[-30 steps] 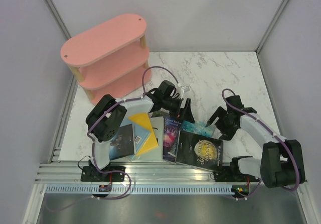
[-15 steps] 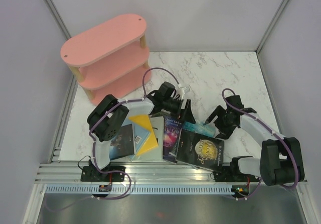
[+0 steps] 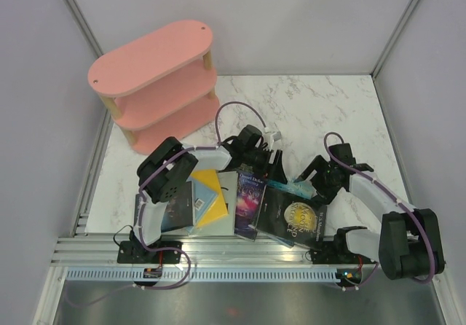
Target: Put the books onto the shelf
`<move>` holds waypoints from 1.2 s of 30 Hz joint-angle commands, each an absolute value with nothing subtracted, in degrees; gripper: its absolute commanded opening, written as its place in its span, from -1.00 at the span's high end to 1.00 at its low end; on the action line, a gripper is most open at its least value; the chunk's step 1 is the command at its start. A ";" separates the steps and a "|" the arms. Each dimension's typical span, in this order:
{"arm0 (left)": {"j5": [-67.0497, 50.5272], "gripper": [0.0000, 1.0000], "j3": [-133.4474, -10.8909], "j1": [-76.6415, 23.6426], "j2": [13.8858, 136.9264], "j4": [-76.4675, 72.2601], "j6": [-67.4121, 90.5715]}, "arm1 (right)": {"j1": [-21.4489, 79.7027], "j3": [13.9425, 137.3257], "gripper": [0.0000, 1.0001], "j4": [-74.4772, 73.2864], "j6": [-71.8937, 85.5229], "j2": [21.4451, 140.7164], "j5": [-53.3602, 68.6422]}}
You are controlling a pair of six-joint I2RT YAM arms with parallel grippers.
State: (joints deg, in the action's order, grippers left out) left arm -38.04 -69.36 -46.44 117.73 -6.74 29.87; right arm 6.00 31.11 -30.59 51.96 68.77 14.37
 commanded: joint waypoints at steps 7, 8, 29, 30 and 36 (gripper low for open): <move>-43.76 0.48 -67.06 -49.13 119.27 -2.98 31.02 | 6.42 27.25 -0.80 -32.08 53.61 67.94 12.66; -44.12 0.83 -66.89 -49.13 118.92 -3.51 31.37 | 6.33 27.16 -0.81 -31.99 53.70 67.77 12.57; -27.78 0.95 -77.50 -37.27 93.62 23.53 30.59 | 6.24 51.06 -0.96 -34.11 47.90 59.24 15.98; -27.16 0.95 -78.65 -35.96 92.99 24.69 30.24 | 6.33 50.89 -0.96 -33.06 48.07 58.89 17.04; -27.77 0.96 -86.48 -30.60 88.26 30.32 29.97 | 7.64 45.46 -0.96 -18.30 53.50 56.26 29.41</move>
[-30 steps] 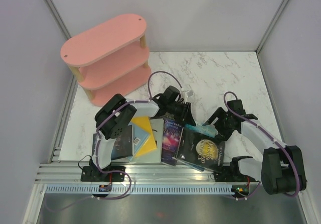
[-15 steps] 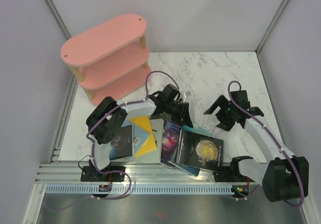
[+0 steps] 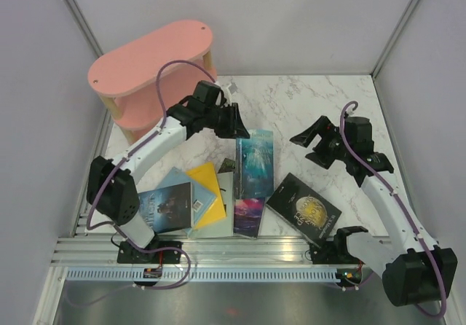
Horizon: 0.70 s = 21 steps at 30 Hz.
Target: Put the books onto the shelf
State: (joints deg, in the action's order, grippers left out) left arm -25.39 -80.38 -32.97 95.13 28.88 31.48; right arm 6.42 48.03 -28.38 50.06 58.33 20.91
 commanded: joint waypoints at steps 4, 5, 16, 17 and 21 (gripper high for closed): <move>-31.54 0.96 -89.03 -26.55 84.56 30.41 32.69 | 11.32 42.46 -0.96 -12.57 55.98 55.99 30.68; -32.25 0.96 -89.47 -25.76 83.94 30.41 33.83 | 12.12 42.02 -0.96 -11.44 56.33 55.81 30.41; -46.30 0.95 -87.03 -17.50 76.03 19.53 46.57 | 17.57 38.94 -0.96 1.39 63.54 55.72 32.17; -47.36 0.95 -86.05 -16.88 74.89 17.25 50.15 | 17.84 39.02 -0.96 2.89 64.07 55.90 32.08; -51.84 0.95 -81.40 -13.37 72.52 5.40 59.04 | 19.24 39.64 -0.96 5.53 66.09 56.86 31.47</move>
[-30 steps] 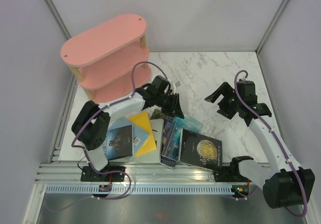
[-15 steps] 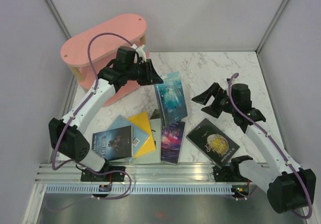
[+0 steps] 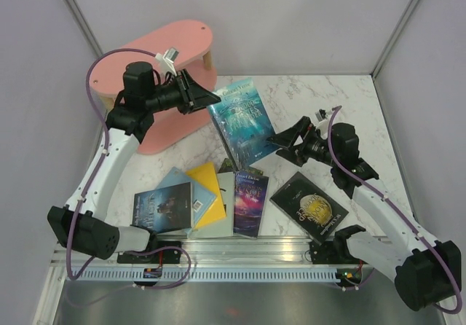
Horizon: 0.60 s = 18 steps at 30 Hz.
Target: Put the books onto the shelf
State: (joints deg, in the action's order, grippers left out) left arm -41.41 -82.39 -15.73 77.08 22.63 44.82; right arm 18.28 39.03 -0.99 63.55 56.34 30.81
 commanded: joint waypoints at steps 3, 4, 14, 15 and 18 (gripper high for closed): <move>-53.17 0.95 -77.61 -12.05 70.93 -1.20 64.94 | 19.69 39.64 -0.96 7.03 67.32 56.95 31.38; -53.17 0.96 -76.74 -11.87 70.84 -1.49 65.56 | 19.77 39.64 -0.96 7.55 67.93 56.87 31.46; -51.42 0.96 -65.92 -11.34 67.06 -17.49 79.10 | 20.83 37.18 -0.92 24.49 81.64 53.88 31.29; -50.81 0.95 -65.66 -11.42 66.63 -17.58 79.19 | 21.00 36.83 -0.86 25.74 82.78 53.70 30.94; -48.79 0.96 -64.95 -11.34 65.04 -17.58 79.45 | 21.79 36.91 -0.40 28.73 85.95 53.09 29.18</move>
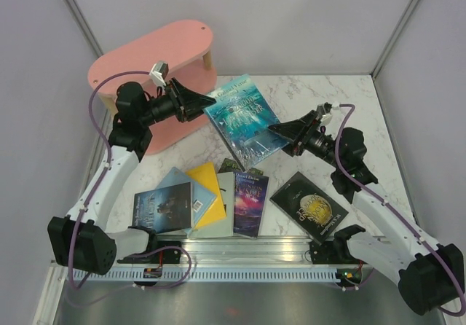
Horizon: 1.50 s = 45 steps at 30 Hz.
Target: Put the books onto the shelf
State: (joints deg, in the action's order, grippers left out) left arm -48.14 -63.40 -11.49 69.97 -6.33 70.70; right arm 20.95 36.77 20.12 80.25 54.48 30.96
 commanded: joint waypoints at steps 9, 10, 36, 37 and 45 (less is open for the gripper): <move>-45.09 0.89 -67.66 -11.42 63.20 -5.75 74.63 | 23.99 42.53 1.00 25.06 84.56 53.35 27.43; -44.83 0.83 -68.46 -11.43 63.02 -3.28 72.18 | 23.99 43.06 1.00 24.18 84.20 53.35 27.25; -1.23 -1.00 -107.93 -10.99 67.33 65.65 34.71 | 24.08 85.32 1.00 29.18 88.94 89.81 21.19; -1.32 -0.99 -107.58 -11.07 66.80 65.31 35.24 | 24.08 87.17 1.00 29.18 89.21 92.70 20.66; -3.78 -0.99 -106.17 -11.07 66.44 63.90 35.86 | 25.75 110.81 1.00 25.32 90.09 108.79 17.93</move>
